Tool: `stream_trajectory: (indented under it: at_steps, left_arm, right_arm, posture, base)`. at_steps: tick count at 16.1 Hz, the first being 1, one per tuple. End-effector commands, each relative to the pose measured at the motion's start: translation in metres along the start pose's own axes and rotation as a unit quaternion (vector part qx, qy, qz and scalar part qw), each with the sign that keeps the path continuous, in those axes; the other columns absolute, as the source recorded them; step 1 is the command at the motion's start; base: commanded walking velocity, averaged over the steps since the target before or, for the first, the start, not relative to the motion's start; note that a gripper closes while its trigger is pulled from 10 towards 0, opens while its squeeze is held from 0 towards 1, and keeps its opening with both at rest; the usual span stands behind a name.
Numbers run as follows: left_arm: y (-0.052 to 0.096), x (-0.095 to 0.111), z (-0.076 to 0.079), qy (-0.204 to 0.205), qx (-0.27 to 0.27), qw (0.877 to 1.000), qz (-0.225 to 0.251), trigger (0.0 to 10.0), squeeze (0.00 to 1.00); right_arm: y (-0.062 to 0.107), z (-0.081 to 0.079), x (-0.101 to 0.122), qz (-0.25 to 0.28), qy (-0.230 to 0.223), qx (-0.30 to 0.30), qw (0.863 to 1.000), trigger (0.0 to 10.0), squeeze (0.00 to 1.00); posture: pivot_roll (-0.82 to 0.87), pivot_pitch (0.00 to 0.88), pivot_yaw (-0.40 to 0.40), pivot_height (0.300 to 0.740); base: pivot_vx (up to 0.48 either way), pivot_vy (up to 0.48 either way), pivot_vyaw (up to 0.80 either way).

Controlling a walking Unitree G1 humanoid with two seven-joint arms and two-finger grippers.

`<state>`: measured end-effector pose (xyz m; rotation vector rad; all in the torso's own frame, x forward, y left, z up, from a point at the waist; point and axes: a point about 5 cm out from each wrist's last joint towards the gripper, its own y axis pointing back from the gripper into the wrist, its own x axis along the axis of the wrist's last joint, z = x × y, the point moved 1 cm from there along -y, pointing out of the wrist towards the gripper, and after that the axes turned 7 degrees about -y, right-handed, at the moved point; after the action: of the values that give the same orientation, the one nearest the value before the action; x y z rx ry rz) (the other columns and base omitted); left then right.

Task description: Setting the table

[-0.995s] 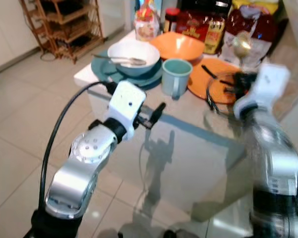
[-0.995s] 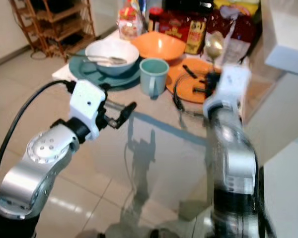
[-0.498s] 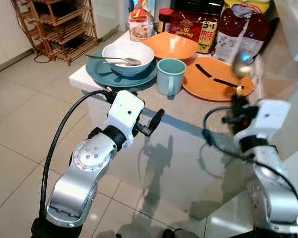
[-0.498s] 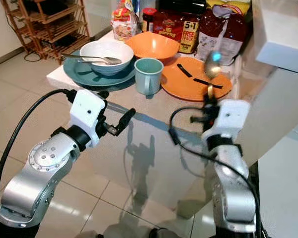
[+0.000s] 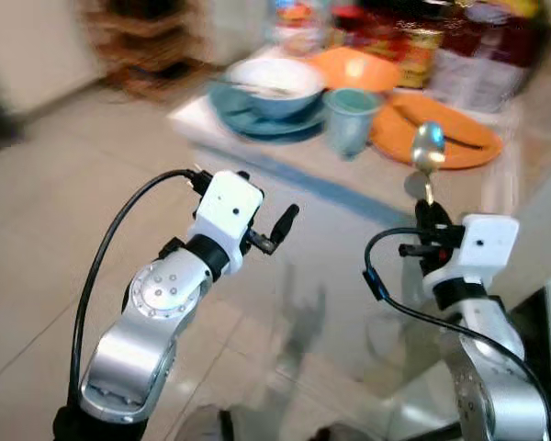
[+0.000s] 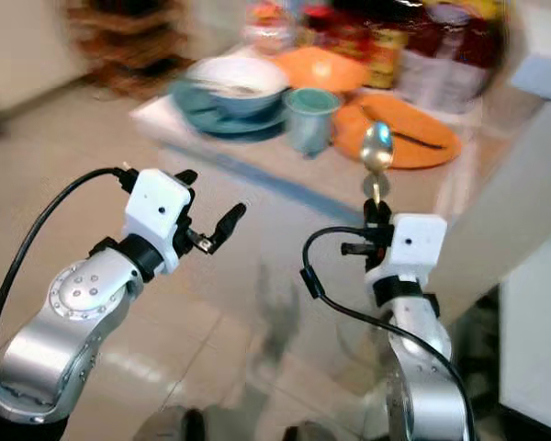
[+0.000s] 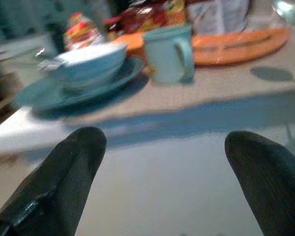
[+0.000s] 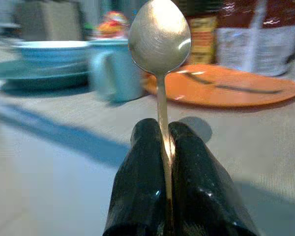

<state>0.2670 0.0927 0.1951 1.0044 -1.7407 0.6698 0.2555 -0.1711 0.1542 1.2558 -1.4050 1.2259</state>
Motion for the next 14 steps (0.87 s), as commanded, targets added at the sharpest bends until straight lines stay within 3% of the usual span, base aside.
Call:
stream_trajectory:
  at_steps: [1, 4, 8, 11, 14]
  left_arm:
    - [-0.002, 0.003, 0.0, -0.001, 0.005, 1.0, 0.007, 10.0, 0.0]
    - [-0.007, -0.002, -0.006, 0.007, 0.033, 0.999, 0.002, 10.0, 0.0]
    - [-0.013, -0.008, -0.008, 0.015, 0.058, 0.998, -0.011, 10.0, 0.0]
    - [-0.015, -0.008, -0.007, 0.017, 0.063, 0.998, -0.008, 10.0, 0.0]
    - [-0.016, -0.008, -0.006, 0.019, 0.068, 0.997, -0.005, 10.0, 0.0]
  right_arm:
    - [0.002, 0.001, 0.008, 0.019, 0.008, -0.002, 1.0, 10.0, 0.0]
    - [0.0, 0.004, 0.01, 0.023, -0.002, -0.01, 1.0, 10.0, 0.0]
    - [-0.004, 0.012, 0.011, 0.017, 0.002, -0.028, 0.999, 10.0, 0.0]
    - [-0.008, 0.013, 0.011, 0.017, 0.013, -0.031, 0.999, 10.0, 0.0]
    - [-0.009, 0.009, 0.005, 0.003, 0.055, -0.024, 0.998, 10.0, 0.0]
  posture:
    - [0.05, 0.051, -0.024, 0.74]
    - [0.05, 0.05, -0.025, 0.74]
    - [0.04, 0.044, -0.024, 0.74]
    - [0.03, 0.037, -0.023, 0.74]
    - [0.03, 0.032, -0.024, 0.74]
  base:
    - [0.0, 0.0, 0.0]
    - [0.0, 0.0, 0.0]
    - [0.0, -0.453, -0.71]
    - [0.0, -0.48, 0.0]
    - [0.0, -0.48, 0.0]
